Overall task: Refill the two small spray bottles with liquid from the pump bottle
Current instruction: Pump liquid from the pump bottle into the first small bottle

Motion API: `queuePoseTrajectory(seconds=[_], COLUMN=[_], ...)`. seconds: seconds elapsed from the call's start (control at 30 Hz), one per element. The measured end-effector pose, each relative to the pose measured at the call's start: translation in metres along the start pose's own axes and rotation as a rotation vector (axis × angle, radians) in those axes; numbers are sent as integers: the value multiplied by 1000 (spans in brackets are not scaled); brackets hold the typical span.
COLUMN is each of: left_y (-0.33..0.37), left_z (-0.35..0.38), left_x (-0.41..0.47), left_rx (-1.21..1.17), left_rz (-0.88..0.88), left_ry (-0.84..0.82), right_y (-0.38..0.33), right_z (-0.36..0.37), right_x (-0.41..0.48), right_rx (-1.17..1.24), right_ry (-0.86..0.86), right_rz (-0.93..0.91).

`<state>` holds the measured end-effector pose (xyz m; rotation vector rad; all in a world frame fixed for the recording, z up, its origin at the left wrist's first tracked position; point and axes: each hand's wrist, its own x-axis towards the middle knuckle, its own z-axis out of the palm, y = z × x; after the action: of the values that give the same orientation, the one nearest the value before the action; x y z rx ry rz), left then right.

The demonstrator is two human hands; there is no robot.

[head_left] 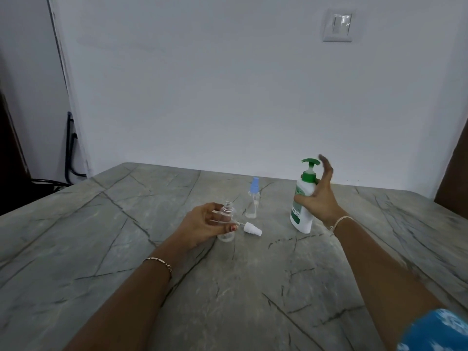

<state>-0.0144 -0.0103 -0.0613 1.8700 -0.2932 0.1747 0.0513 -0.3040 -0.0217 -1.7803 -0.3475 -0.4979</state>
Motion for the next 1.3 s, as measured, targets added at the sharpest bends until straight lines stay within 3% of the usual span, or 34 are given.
queuePoseTrajectory(seconds=[0.1,0.3,0.6,0.77,1.0,1.3], left_y=[1,1,-3,-3,-1,7], left_z=[1,1,1,4,10,15], left_x=[0,-1,0,-3,-11,-14], left_rx=[7,-3,-15,34,30,93], left_rz=[12,13,-9,-10,-45,0], left_ry=[-8,-20,2,30,78,131], right_y=[5,20,10,-6,-34,-59], right_z=[1,2,9,14,17,32], right_x=[3,6,-1,-18,-52,-62], right_rx=[258,268,170,-91,-315,-520], right_ry=[53,6,19,51,-151,-417], right_rz=[126,183,89,-60,-280,-345])
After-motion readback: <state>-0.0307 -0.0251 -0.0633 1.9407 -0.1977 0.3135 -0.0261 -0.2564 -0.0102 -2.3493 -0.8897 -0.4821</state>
